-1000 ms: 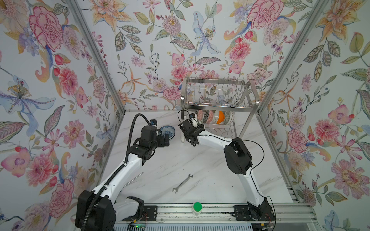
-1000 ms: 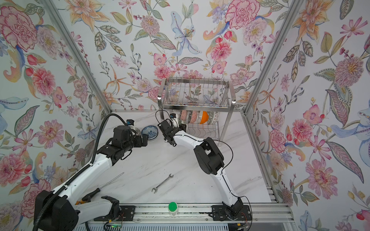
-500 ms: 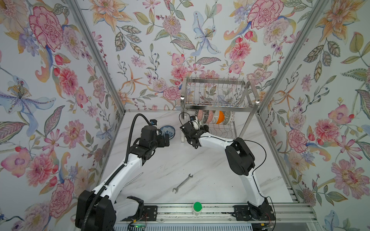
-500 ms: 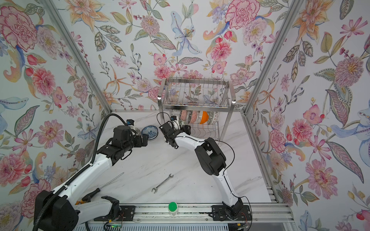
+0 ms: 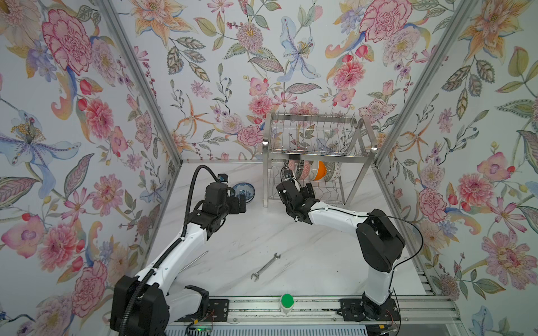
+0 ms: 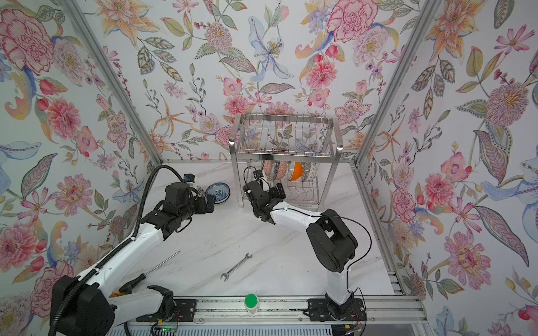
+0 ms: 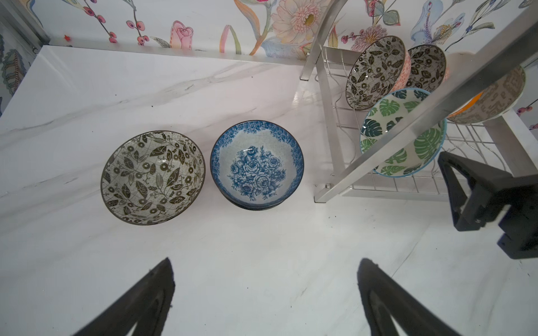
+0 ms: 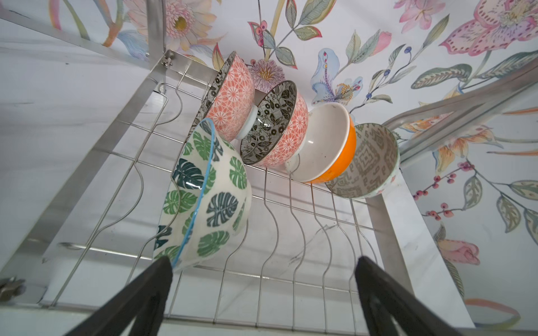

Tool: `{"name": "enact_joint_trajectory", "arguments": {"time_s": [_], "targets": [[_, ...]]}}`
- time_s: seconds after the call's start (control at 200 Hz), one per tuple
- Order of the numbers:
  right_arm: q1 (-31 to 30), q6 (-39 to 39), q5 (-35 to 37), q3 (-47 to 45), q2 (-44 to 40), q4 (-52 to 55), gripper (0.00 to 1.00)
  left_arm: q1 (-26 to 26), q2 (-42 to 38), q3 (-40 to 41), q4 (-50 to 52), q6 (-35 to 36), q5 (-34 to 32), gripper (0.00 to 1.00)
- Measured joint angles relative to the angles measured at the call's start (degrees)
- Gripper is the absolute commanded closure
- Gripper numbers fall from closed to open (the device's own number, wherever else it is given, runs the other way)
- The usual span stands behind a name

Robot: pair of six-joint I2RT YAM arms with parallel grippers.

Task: Load bowls into a dish rack
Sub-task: Pick up the bowl from the top-left of the table.

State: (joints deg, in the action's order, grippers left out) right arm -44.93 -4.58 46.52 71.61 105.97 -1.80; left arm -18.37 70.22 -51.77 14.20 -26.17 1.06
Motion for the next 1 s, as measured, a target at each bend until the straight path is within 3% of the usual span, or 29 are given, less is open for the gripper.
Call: {"name": "enact_joint_trajectory", "arguments": {"time_s": [0.19, 0.3, 0.54, 0.771, 1.001], "targets": [[-0.1, 4.4, -8.2, -12.7, -10.9, -6.6, 0.01, 2.6, 2.2, 0.0, 0.9, -1.7, -1.4, 0.01], [-0.1, 6.6, -15.6, -17.0, -17.6, -7.4, 0.01, 6.6, 3.7, 0.2, 0.8, -3.6, -1.4, 0.01], [2.1, 7.8, -31.6, -17.5, -22.4, -3.7, 0.01, 16.9, 11.8, 1.6, -1.6, -8.2, -1.1, 0.01], [6.0, 5.8, -42.8, -18.0, -25.3, 0.9, 0.01, 19.3, 21.0, 0.4, -3.2, -9.0, -1.1, 0.01], [8.7, 4.5, -47.9, -18.1, -28.9, 1.8, 0.01, 21.2, 26.4, -2.8, -8.0, -8.8, -0.1, 0.01]]}}
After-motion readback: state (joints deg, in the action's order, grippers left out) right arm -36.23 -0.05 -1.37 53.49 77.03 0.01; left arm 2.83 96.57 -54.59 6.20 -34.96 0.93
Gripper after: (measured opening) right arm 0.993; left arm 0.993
